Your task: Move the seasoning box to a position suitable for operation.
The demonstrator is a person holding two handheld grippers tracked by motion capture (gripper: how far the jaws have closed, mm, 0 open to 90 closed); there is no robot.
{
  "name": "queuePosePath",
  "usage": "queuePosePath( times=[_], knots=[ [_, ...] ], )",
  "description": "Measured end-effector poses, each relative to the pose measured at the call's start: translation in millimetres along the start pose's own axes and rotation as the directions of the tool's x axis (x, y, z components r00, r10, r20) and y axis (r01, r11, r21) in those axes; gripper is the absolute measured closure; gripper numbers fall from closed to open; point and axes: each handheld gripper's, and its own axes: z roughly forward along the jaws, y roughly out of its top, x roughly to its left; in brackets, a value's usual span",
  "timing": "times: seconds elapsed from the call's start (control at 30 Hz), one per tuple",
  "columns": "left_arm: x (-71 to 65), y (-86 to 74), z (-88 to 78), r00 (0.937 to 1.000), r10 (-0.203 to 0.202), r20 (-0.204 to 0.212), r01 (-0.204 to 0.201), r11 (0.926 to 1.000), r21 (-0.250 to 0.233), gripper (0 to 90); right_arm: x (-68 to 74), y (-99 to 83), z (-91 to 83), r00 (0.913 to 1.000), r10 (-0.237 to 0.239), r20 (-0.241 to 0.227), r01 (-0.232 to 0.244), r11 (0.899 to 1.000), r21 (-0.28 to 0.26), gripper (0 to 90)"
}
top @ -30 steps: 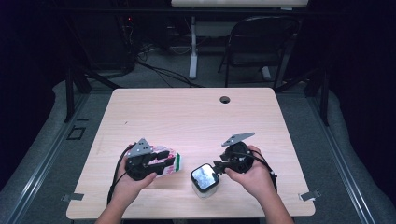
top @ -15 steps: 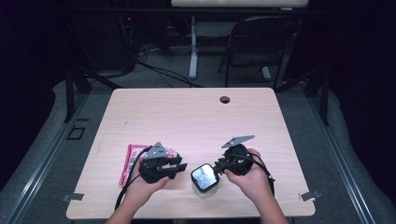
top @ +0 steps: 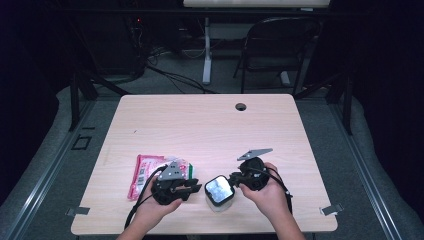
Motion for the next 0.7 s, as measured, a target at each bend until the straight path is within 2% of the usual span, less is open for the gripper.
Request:
queuePosePath(
  times=[0.07, 0.27, 0.33, 0.7],
  knots=[
    [-1.3, 0.2, 1.5, 0.9999, 0.003, 0.013, -0.003, 1.0000, 0.007, 76.2, 0.4, -1.0, 1.9, 0.9999, 0.002, 0.010, -0.002, 1.000, -0.004, 85.5],
    [-4.5, -1.3, 6.4, 0.9992, 0.034, 0.020, -0.035, 0.9984, 0.044, 80.5, -1.1, -2.7, 2.2, 1.0000, 0.009, 0.002, -0.009, 1.000, -0.012, 86.5],
    [-4.7, -2.1, 7.4, 0.9989, 0.042, 0.018, -0.043, 0.9976, 0.054, 82.4, -1.6, -3.4, 2.2, 0.9997, 0.025, 0.000, -0.025, 0.999, -0.020, 88.0],
    [-3.2, -8.7, 15.7, 0.9992, 0.036, 0.017, -0.037, 0.9953, 0.089, 87.8, -2.8, -4.7, 2.0, 0.9996, 0.029, -0.007, -0.029, 0.999, -0.025, 88.2]
  ],
)
